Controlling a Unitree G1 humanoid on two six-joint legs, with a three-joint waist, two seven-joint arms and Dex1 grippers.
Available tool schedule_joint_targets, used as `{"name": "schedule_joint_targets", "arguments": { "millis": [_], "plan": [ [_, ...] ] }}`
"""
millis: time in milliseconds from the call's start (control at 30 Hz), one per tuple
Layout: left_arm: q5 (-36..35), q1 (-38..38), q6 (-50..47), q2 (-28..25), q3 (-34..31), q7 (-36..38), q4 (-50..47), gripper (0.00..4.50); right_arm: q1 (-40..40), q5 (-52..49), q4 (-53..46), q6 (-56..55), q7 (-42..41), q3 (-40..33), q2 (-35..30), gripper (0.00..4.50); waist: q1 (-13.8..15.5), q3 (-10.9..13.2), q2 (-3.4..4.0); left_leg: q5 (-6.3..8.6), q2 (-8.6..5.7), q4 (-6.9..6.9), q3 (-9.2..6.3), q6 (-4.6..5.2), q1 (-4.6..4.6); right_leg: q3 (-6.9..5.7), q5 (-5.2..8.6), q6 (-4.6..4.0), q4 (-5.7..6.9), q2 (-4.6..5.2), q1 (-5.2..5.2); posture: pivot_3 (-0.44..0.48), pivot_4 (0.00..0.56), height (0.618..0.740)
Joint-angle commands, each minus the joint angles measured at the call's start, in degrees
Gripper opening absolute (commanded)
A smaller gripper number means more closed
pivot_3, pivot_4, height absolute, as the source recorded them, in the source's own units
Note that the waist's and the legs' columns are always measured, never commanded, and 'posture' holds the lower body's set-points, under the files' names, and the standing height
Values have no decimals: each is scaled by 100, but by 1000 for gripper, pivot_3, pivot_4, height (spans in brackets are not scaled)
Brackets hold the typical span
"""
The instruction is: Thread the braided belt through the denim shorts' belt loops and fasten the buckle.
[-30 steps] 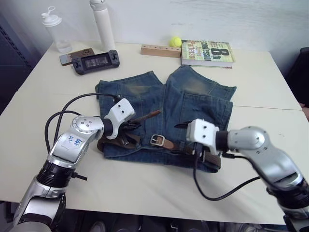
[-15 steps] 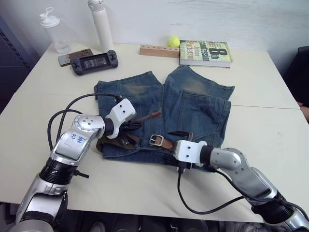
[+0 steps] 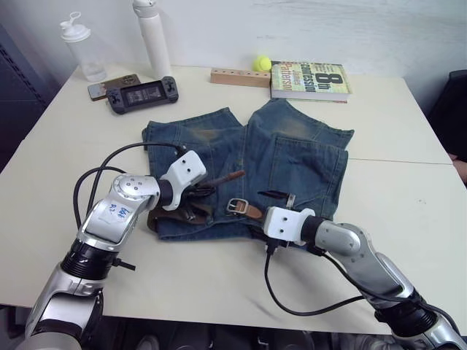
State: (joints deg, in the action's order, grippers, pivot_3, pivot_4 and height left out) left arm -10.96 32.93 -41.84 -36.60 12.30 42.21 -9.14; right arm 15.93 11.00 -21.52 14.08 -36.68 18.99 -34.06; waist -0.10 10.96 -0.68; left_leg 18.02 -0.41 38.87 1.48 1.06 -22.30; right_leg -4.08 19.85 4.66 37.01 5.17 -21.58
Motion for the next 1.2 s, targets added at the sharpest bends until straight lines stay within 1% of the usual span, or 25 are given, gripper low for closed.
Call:
{"name": "schedule_joint_targets", "arguments": {
  "millis": [33, 167, 300, 433, 467, 500, 533, 567, 600, 633, 700, 767, 800, 967, 1067, 1200],
  "plan": [
    [31, 10, 18, 22, -31, 11, -239, 0, 136, -109, -255, 112, 63, -353, 95, 4472, 0, 0, 0, 0, 0, 0, 0, 0, 0, 0, 0, 0, 0, 0, 0, 0, 150, 738],
    [38, 28, 18, 41, -26, 10, -218, 0, 232, -22, -233, 159, 64, -342, 175, 4472, -2, 0, 0, 0, 0, -1, 0, 0, 0, 0, 0, 0, 0, -1, -1, 0, 150, 738],
    [48, 96, -77, 92, -74, -76, -124, 0, 66, 322, 76, -373, 98, 60, 142, 4472, 0, 0, 0, 0, 0, -1, 0, 0, 0, 0, 0, 0, 0, -1, -1, 0, 150, 738],
    [-16, 190, -416, 185, -264, -284, -71, 0, 23, 438, 307, -543, 215, 134, 285, 4472, -12, 0, 0, 0, 0, -1, 1, 0, 0, 1, 0, 0, 0, -1, -1, 0, 150, 738],
    [-67, 197, -551, 198, -323, -307, -113, 0, 12, 413, 336, -520, 219, 120, 340, 3945, -13, 0, 0, 0, 0, -1, 2, 0, 0, 2, 0, 0, 1, -1, -1, 0, 150, 738],
    [-148, 187, -716, 189, -386, -291, -194, 0, -6, 372, 348, -479, 197, 110, 389, 3691, -13, 0, 0, 0, 0, -1, 2, 0, 1, 2, 0, 0, 1, -1, -1, 0, 150, 738],
    [-280, 133, -953, 89, -418, -170, -349, 0, -41, 367, 346, -414, 222, 78, 437, 3165, -15, 0, 0, 0, 1, 0, 2, 0, 1, 2, 0, 0, 1, -3, -1, 0, 150, 738],
    [-362, 50, -1090, -63, -438, -37, -510, 0, -82, 374, 342, -316, 271, 33, 488, 3083, -15, 0, 0, 0, 1, 0, 2, 0, 1, 3, 0, 0, 1, -4, -1, 0, 150, 738],
    [-404, -7, -1189, -161, -472, 19, -606, 0, -114, 386, 348, -240, 333, -19, 532, 2388, -20, 0, 0, 0, 2, 0, 2, 0, 0, 4, 0, 0, 2, -4, -1, 0, 150, 738],
    [-438, -44, -1312, -264, -534, 27, -666, 0, -177, 248, 333, -45, 483, -202, 715, 2195, -21, 0, 0, 0, 3, -1, 1, 0, 0, 4, 0, 0, 2, -5, -2, 0, 150, 738],
    [-494, -35, -1443, -325, -609, -19, -711, 0, -312, -165, 322, 365, 833, -672, 1188, 1317, -11, 0, 0, 1, 5, -2, 0, -2, 0, 7, 0, 0, 2, -6, -2, 0, 150, 738],
    [-591, 5, -1543, -309, -600, -5, -753, 0, -404, -373, 379, 475, 993, -978, 1430, 346, -7, 0, 0, 1, 6, -1, -1, -4, 0, 7, 0, -1, 3, -7, -2, 0, 150, 738],
    [-600, 15, -1556, -301, -567, -3, -773, 0, -423, -500, 378, 521, 1058, -1116, 1562, 35, -3, 0, 0, 2, 6, -1, 0, -4, 0, 8, 0, 0, 3, -7, -2, 0, 150, 738],
    [-535, 20, -1501, -309, -253, 5, -824, 0, -419, -1066, 268, 994, 1265, -1515, 2035, 37, -6, 0, 0, 2, 4, -2, 0, -4, 1, 11, 0, -1, 5, -9, -3, 0, 150, 738],
    [-490, 73, -1504, -213, -133, -94, -704, 0, -413, -1221, 147, 1145, 1330, -1540, 2145, 37, -8, 0, 0, 2, 4, -5, 1, -4, 1, 16, 0, 0, 5, -10, -4, 0, 150, 738],
    [-387, 217, -1602, 57, -7, -352, -436, 0, -451, -1290, -79, 1213, 1354, -1394, 2183, 37, -3, 0, 0, 2, 3, -5, 1, -4, 1, 19, 0, 0, 7, -10, -5, 0, 150, 738]
  ]
}}
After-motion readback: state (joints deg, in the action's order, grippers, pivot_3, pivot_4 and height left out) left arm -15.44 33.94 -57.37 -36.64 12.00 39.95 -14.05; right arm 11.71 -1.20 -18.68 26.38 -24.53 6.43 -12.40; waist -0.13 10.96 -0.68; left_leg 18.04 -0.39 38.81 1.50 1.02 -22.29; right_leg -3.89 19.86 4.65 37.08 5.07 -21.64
